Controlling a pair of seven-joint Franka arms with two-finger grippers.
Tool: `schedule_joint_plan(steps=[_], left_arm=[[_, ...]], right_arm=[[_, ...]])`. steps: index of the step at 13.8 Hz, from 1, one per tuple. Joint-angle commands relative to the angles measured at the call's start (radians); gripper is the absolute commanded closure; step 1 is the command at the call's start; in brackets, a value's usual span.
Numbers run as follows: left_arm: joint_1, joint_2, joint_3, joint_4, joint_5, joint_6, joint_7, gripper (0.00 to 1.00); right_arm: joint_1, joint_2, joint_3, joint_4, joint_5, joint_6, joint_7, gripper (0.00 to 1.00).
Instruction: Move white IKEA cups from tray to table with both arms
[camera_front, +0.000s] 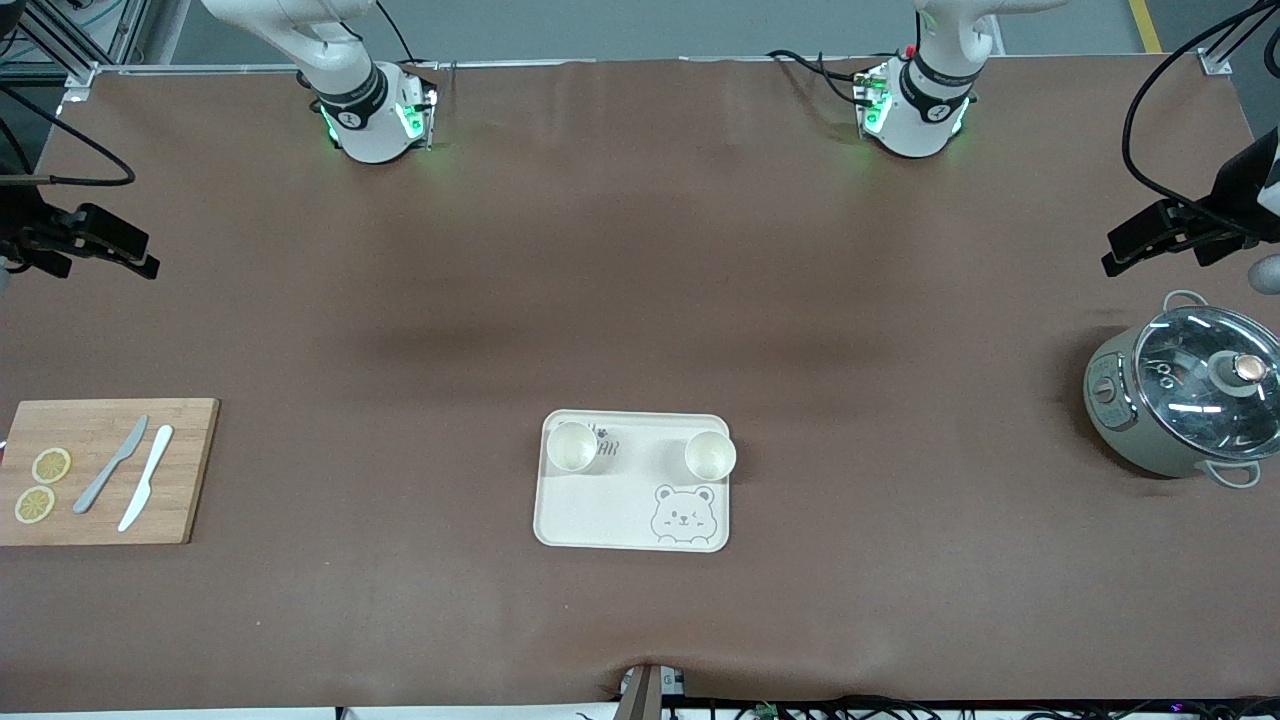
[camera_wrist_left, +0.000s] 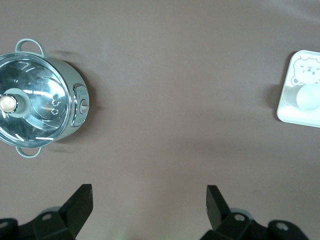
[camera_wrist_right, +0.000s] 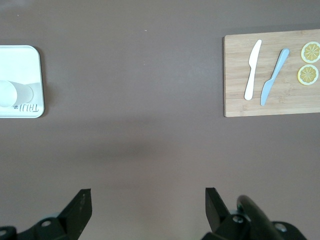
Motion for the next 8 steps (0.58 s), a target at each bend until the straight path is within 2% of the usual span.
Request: schedule_joint_plan(steps=[1,8], left_arm=[[0.002,-0.014,-0.009,0.006,-0.008,-0.059,-0.005,0.0],[-0.002,0.038,0.002,0.027,0.002,-0.054,-0.017,0.0]], right_arm=[[-0.008,-0.012,0.003,-0.01,0.015,-0.003,0.002,0.0],[-0.01,-0.009,0.003,-0.007,0.012,-0.003,-0.003,0.0]])
